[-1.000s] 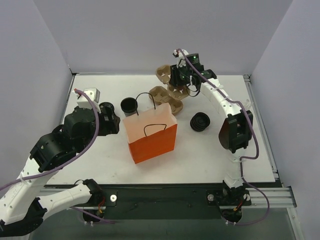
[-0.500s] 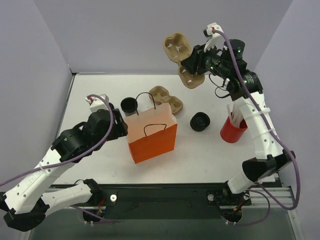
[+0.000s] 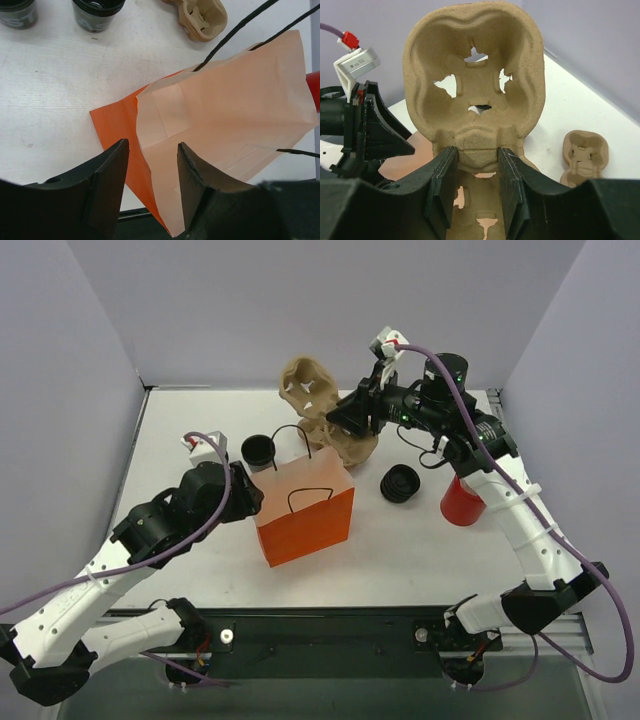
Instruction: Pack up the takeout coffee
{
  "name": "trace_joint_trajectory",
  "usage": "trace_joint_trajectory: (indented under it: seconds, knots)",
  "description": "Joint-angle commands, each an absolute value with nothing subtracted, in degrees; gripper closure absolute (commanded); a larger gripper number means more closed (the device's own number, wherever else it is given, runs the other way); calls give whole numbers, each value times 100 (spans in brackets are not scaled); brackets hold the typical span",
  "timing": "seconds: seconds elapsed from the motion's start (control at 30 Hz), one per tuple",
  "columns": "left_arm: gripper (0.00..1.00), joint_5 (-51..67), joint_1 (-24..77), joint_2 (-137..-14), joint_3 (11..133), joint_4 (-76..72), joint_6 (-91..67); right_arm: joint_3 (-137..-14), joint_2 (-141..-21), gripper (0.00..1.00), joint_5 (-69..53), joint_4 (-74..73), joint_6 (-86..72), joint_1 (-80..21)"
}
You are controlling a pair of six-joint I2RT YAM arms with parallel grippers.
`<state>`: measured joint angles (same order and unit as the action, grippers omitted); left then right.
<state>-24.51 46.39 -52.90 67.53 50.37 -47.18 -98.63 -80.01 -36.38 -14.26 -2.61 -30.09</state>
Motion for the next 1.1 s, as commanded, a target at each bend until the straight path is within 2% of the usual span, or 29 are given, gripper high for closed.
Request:
trace_joint_trajectory:
  seconds: [0.0,0.1,0.13,0.2,0.23,0.33,0.53,0.8,1.07]
  knots:
    - [50,-2259,4623,-5317,6855,4693,-4535,-9633,-7726,73,-4314,-809,-220,-3155]
    - [57,-2127,4614,-5326,6820,4737,-4439,-9414,-7647,73,-4482,-739,-53,-3278]
    - [67,-2092,4614,-5291,6786,4729,-4412,-9335,-7612,73,-4500,-730,-44,-3365]
    - [78,-2004,4623,-5247,6733,4633,-4220,-9133,-7489,73,-4518,-703,193,-3445]
    - [88,-1908,4614,-5186,6724,4606,-4149,-9088,-7453,73,-4518,-703,228,-3532]
    - [100,-1663,4606,-4985,6610,4351,-3877,-8922,-7278,73,-4361,-668,377,-3664]
    - [100,-775,4105,-4746,6478,3894,-3428,-8789,-6961,73,-4368,-712,659,-3972]
    - [100,1551,2823,-4763,6337,3639,-2945,-7867,-6460,74,-4158,-896,896,-4359]
    - [100,2206,2549,-5053,6354,3551,-2813,-7462,-6442,75,-3780,-949,1177,-4728]
